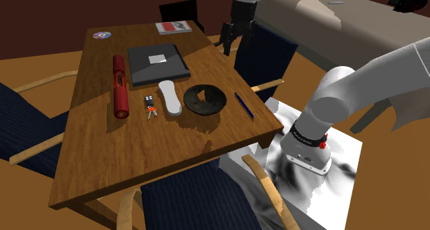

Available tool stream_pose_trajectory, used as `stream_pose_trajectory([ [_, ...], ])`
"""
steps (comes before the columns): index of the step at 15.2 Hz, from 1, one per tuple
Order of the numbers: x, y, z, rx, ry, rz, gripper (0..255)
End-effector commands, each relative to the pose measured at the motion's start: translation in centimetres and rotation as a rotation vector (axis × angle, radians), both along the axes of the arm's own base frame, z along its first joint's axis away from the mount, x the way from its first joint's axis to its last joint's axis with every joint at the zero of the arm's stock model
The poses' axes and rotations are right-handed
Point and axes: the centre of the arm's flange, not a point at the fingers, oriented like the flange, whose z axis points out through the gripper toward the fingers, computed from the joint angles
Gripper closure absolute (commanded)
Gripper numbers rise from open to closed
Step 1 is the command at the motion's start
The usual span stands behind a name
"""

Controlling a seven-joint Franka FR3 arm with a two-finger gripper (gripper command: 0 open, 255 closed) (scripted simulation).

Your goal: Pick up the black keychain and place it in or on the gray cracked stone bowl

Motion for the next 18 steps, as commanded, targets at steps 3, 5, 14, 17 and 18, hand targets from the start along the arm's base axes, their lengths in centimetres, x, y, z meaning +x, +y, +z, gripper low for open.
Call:
stream_pose_trajectory([
  [3, 2.5, 4.5, -2.2, -0.017, -0.009, -0.024, 0],
  [5, 3.7, 6.6, -3.3, -0.026, -0.013, -0.035, 0],
  [14, 9.7, 16.0, -8.2, -0.067, -0.03, -0.085, 0],
  [17, 11.9, 19.1, -9.9, -0.08, -0.036, -0.102, 0],
  [18, 12.6, 20.0, -10.4, -0.085, -0.038, -0.107, 0],
])
